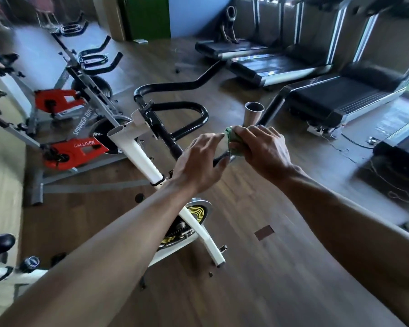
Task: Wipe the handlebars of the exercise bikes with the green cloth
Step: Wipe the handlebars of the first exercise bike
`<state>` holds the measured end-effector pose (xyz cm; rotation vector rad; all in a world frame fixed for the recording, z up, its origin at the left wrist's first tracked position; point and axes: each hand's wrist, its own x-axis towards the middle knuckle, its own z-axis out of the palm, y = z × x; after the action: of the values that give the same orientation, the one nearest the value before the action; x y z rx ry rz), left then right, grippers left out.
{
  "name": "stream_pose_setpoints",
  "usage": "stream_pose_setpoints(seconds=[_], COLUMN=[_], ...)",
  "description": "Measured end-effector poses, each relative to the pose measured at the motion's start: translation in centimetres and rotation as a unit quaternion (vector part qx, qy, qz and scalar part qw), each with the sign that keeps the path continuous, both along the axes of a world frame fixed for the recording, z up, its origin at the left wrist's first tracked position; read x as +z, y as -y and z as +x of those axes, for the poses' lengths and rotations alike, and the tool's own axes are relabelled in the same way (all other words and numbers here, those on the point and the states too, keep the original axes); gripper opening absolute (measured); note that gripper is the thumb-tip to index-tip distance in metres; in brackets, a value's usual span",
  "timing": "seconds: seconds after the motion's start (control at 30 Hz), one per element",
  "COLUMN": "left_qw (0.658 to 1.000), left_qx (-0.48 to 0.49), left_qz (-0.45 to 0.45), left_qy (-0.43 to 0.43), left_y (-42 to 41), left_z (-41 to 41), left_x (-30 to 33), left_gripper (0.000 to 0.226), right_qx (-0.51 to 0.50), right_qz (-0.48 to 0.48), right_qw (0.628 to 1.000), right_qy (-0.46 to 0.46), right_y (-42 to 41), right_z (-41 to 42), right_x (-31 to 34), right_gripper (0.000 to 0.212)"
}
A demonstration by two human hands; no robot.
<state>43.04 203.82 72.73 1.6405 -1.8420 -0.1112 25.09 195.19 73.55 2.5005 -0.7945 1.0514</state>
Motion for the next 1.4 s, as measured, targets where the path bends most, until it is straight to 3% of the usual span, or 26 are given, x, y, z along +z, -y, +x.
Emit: stream_pose_setpoints(seconds=[0.27, 0.47, 0.67, 0.83, 1.17, 1.27, 1.4], left_qw=[0.996, 0.983, 0.973, 0.97, 0.966, 0.968, 0.968], left_qx=[0.046, 0.139, 0.184, 0.205, 0.206, 0.204, 0.206], left_qz=[0.072, 0.097, 0.081, 0.083, 0.065, 0.063, 0.064], left_qy=[0.002, 0.075, 0.111, 0.103, 0.139, 0.134, 0.131], left_y=[3.4, 4.6, 4.6, 4.4, 4.6, 4.6, 4.6], left_z=[-3.6, -5.8, -6.7, -6.9, -6.6, -6.6, -6.7], left_x=[0.7, -0.2, -0.6, -0.6, -1.4, -1.5, -1.5], left_gripper=[0.056, 0.044, 0.039, 0.041, 0.049, 0.049, 0.046], right_qx=[0.041, 0.113, 0.168, 0.216, 0.208, 0.176, 0.211], right_qz=[-0.095, -0.159, -0.062, -0.004, -0.115, -0.076, -0.011], right_qw=[0.993, 0.975, 0.978, 0.97, 0.965, 0.979, 0.975], right_qy=[-0.062, -0.11, -0.108, -0.114, -0.114, -0.073, -0.062], right_y=[9.0, 15.6, 17.4, 16.9, 19.7, 17.9, 15.6], right_z=[-2.4, -3.1, -3.7, -4.0, -4.8, -4.4, -3.7], right_x=[1.7, 1.3, -1.8, -1.6, -0.5, -1.9, -3.3], right_gripper=[0.032, 0.031, 0.029, 0.044, 0.026, 0.027, 0.035])
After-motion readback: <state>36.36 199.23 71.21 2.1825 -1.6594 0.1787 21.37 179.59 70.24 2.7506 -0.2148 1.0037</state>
